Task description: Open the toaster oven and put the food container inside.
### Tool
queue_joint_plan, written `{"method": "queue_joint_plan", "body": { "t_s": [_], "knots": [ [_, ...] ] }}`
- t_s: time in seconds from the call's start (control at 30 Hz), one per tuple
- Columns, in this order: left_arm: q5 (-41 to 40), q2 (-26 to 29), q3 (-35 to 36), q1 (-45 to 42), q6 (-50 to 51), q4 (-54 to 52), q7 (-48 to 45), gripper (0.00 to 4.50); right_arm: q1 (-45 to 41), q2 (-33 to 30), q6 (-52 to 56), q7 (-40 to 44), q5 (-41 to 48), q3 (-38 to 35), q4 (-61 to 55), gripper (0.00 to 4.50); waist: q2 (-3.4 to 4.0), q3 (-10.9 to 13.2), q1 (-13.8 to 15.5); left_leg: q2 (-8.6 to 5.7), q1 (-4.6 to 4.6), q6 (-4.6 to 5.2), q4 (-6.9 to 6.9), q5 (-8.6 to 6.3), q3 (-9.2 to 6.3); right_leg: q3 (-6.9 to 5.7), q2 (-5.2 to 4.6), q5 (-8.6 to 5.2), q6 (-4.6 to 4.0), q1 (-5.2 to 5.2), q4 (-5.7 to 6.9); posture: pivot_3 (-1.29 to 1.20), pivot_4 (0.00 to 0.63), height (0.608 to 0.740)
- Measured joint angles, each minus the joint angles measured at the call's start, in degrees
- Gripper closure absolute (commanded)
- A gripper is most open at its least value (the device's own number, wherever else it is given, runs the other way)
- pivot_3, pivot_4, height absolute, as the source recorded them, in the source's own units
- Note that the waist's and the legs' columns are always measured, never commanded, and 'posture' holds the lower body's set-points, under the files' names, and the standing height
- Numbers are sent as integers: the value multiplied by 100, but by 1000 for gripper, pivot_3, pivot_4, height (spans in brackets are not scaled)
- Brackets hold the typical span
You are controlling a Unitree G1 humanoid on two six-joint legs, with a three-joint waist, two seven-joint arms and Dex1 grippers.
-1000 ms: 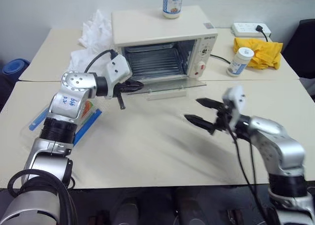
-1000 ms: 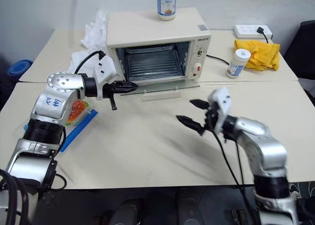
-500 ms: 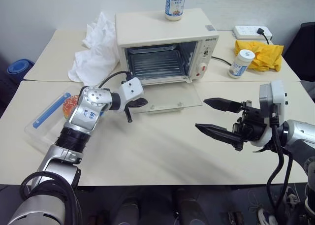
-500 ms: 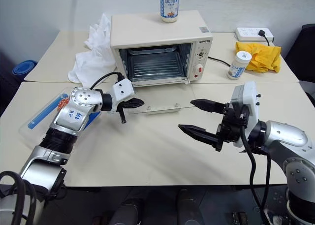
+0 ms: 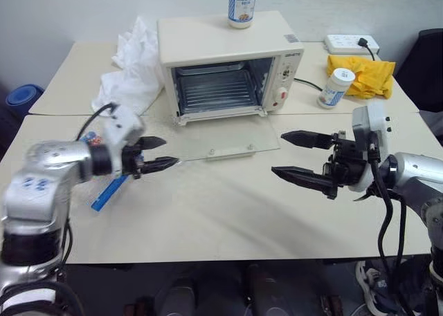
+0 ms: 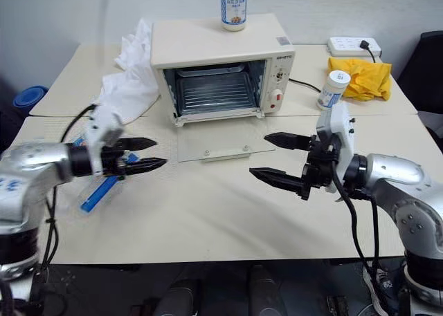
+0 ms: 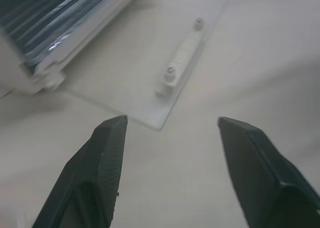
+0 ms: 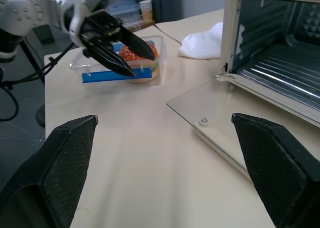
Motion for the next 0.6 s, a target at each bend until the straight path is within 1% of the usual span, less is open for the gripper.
{"method": "queue_joint_plan", "body": {
  "t_s": [0.03,0.07,0.23,0.3,0.33,0.4,0.5,0.53,0.6],
  "knots": [
    [-116,5,459,281,387,-310,119,228,-152,5,-54,138,-64,141,155,0,0,0,10,0,0,0,2,0,-2,-2,1,0,0,2,-3,0,150,740],
    [-212,-23,957,591,773,-611,210,47,-296,8,-120,280,-141,261,291,0,0,0,0,0,2,0,1,0,1,0,0,0,0,2,-3,0,150,740],
    [-394,-206,2851,1552,2115,-1581,497,47,-772,83,-413,847,-559,703,973,0,-5,1,26,0,3,-2,1,-1,-4,-7,-1,-2,-4,6,-8,0,150,740],
    [-394,-366,3668,1716,2669,-1762,574,47,-966,231,-520,1045,-701,895,1241,0,-5,1,29,-1,6,-3,2,-1,-6,-11,-1,-3,-6,8,-7,0,150,740],
    [-412,-434,3967,1772,2811,-1763,626,47,-1050,285,-537,1118,-749,967,1333,0,-5,1,29,-1,6,-3,1,-1,-8,-12,-1,-3,-6,9,-8,0,150,740],
    [-431,-623,4393,1922,2942,-1743,829,47,-1192,390,-619,1257,-851,1088,1503,0,-5,1,30,-1,9,-6,1,-2,-11,-14,-2,-4,-8,14,-10,0,150,740],
    [-355,-934,4614,2089,2994,-1634,1429,47,-1364,539,-707,1403,-978,1170,1713,0,-6,0,34,0,10,-13,2,-4,-14,-16,-4,-4,-7,16,-13,0,150,740],
    [-322,-1037,4655,2063,2996,-1547,1605,47,-1394,564,-720,1428,-1006,1215,1748,0,-6,0,38,0,10,-14,2,-4,-17,-19,-4,-4,-8,18,-13,0,150,740],
    [-194,-1346,4700,1662,3007,-1261,2267,47,-1431,644,-734,1488,-1055,1279,1819,0,-6,0,49,-2,12,-16,4,-4,-29,-30,-5,-4,-7,29,-16,0,150,740]
  ]
}}
